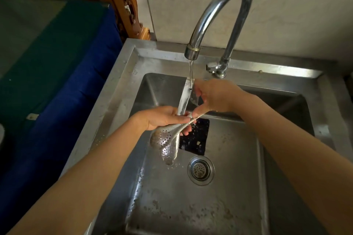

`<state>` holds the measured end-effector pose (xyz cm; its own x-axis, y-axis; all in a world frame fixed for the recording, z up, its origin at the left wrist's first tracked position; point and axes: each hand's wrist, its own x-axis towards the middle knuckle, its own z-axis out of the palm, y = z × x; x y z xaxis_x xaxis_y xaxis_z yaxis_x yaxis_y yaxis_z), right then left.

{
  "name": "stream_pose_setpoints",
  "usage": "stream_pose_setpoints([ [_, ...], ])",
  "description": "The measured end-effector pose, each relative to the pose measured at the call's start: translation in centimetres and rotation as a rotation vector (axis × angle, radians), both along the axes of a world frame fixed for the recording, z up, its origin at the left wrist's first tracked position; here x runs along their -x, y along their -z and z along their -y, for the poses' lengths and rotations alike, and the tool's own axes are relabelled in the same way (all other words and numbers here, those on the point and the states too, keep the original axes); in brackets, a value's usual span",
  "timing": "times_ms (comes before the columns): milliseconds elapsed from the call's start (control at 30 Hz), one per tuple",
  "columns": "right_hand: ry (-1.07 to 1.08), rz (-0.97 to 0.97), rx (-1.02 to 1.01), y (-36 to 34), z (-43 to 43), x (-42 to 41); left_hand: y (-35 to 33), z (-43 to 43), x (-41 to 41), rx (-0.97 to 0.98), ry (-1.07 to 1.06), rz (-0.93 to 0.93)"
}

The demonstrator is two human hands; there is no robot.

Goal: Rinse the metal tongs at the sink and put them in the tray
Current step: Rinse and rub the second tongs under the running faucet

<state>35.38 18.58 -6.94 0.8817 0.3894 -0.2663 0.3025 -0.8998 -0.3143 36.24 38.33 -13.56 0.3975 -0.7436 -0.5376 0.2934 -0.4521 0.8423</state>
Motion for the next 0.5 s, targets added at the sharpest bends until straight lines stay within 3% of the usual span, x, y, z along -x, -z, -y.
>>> stream_pose_setpoints([
  [167, 0.157, 0.022, -0.134, 0.5, 0.2, -0.9, -0.5, 0.7, 0.4, -0.019, -0.037, 0.041],
  [233, 0.33, -0.001, -0.415, 0.9, 0.8, -0.9, -0.5, 0.8, 0.5, 0.012, -0.102, -0.022],
  [333, 0.58, -0.204, -1.0, 1.8, 0.9, -0.3, -0.3, 0.9, 0.6, 0.049, -0.295, -0.05],
  [500, 0.59, -0.398, -1.484, 3.4, -3.4, 0.2, -0.3, 2.0, 1.1, 0.106, -0.419, -0.029],
])
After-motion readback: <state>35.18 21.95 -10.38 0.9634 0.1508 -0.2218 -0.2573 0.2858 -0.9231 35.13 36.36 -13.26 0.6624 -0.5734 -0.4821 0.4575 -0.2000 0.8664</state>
